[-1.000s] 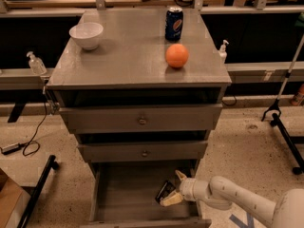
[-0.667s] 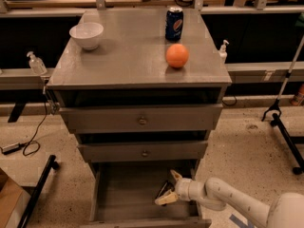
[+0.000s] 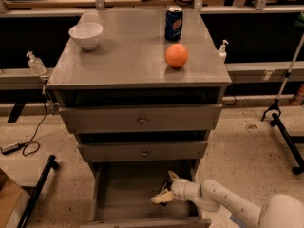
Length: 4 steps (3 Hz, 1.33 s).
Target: Pick rxbar chocolate from bottom drawer and place on counter
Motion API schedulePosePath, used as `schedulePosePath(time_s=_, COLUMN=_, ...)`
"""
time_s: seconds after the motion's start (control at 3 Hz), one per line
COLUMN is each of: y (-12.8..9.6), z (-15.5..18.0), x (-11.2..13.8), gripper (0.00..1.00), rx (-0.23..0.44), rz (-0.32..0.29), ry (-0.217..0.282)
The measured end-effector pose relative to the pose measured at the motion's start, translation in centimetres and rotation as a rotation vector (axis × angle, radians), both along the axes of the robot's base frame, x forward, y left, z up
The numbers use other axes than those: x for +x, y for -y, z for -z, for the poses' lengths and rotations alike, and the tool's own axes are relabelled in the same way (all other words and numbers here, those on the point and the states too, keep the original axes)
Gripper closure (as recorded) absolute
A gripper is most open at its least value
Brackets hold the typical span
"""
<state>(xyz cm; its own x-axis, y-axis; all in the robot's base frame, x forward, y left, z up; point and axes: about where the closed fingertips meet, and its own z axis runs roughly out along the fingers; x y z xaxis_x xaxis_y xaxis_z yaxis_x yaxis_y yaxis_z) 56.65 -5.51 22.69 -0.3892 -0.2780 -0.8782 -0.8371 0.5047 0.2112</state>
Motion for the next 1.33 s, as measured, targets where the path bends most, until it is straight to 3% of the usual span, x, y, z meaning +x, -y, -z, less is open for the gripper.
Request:
schedulePosePath(time_s=0.33, y=-1.3, z=0.9, x=0.2, gripper=0.0, rx=-0.047, rz=-0.021, ry=0.003)
schedulePosePath(time_s=0.67, y=-2.1, z=2.2, x=0.6, gripper=0.0, rx=-0.091, rz=-0.022, ry=-0.028)
schedulePosePath(time_s=1.33, y=-1.2, z=5.0, x=1.3, gripper=0.0, rx=-0.218, rz=0.001, ry=-0.071)
